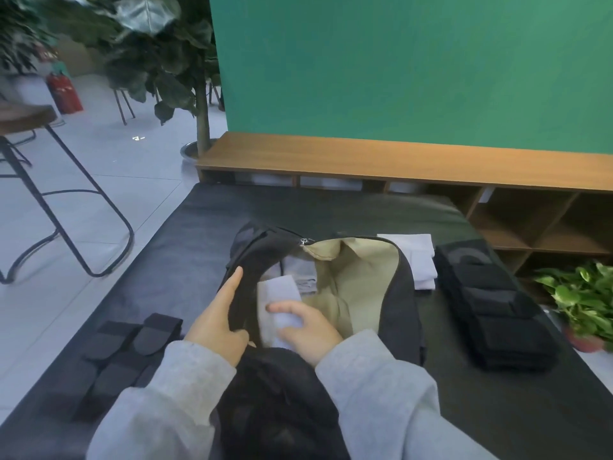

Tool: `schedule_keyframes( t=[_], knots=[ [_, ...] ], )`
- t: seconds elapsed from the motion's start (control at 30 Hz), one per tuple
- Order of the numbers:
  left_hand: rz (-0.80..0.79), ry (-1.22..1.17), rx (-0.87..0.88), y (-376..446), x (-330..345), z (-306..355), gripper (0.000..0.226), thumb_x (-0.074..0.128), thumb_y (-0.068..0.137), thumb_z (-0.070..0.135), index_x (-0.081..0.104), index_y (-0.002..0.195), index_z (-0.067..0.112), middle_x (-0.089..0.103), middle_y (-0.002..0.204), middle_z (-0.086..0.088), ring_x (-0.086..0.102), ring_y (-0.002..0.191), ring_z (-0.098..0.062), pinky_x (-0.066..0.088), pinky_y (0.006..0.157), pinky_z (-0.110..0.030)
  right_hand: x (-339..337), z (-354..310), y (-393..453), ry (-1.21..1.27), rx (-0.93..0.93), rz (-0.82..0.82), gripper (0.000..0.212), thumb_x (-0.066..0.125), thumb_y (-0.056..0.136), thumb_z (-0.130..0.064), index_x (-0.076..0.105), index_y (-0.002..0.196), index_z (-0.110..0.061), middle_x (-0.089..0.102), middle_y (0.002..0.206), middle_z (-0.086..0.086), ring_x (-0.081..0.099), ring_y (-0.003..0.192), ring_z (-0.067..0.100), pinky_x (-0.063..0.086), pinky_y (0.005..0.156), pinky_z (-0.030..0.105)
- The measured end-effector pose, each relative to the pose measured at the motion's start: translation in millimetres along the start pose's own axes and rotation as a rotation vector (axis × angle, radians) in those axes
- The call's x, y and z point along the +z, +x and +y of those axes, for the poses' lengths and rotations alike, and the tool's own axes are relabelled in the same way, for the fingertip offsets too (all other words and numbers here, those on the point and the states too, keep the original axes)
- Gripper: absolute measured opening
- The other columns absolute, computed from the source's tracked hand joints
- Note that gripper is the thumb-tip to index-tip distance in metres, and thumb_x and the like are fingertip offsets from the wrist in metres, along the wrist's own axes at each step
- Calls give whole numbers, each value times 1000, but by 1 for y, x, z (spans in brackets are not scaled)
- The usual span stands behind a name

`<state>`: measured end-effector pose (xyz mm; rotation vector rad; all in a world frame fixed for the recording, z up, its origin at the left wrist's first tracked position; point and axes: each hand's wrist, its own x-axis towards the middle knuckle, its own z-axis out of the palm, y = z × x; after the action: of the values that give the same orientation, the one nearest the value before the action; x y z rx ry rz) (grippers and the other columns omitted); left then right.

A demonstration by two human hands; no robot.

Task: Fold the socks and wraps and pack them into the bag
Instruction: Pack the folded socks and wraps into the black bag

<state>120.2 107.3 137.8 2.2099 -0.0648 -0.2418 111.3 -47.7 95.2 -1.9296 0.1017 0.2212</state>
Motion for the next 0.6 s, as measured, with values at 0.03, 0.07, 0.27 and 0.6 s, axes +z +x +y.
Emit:
schedule_keyframes(
  t=[0.03, 0.07, 0.27, 0.6],
  knots=[
    [-24, -1, -3, 0, -1, -1, 90, 50, 82, -7, 11, 144, 46, 36, 146, 6, 51, 95, -9, 44, 79, -22, 5, 2, 3, 4, 11, -29, 47, 49, 83, 0, 60, 111, -36, 54, 119, -11, 50, 99, 3, 35, 65, -4],
    [-40, 4, -5, 0, -2, -2, 92, 51, 82, -7, 10, 144, 46, 36, 146, 6, 50, 96, -9, 42, 78, -20, 8, 5, 5, 6, 22, -52, 46, 50, 83, -1, 59, 114, -34, 53, 120, -10, 50, 95, 1, 36, 65, -3],
    [-91, 55, 38, -4, -12, -5, 92, 55, 81, -4, 7, 145, 42, 37, 145, 6, 45, 125, -18, 42, 93, -23, 14, 20, 18, -38, 58, -49, 45, 51, 93, -14, 45, 134, -32, 51, 129, -3, 54, 109, 19, 41, 71, 5],
    [-134, 76, 12, -8, -8, 6, 90, 55, 86, 2, -2, 146, 39, 45, 133, 1, 58, 95, -14, 46, 71, -16, 13, 22, 29, -452, 56, -202, 53, 39, 97, -44, 15, 144, -47, 29, 149, 7, 31, 133, 33, 27, 110, 39]
  ],
)
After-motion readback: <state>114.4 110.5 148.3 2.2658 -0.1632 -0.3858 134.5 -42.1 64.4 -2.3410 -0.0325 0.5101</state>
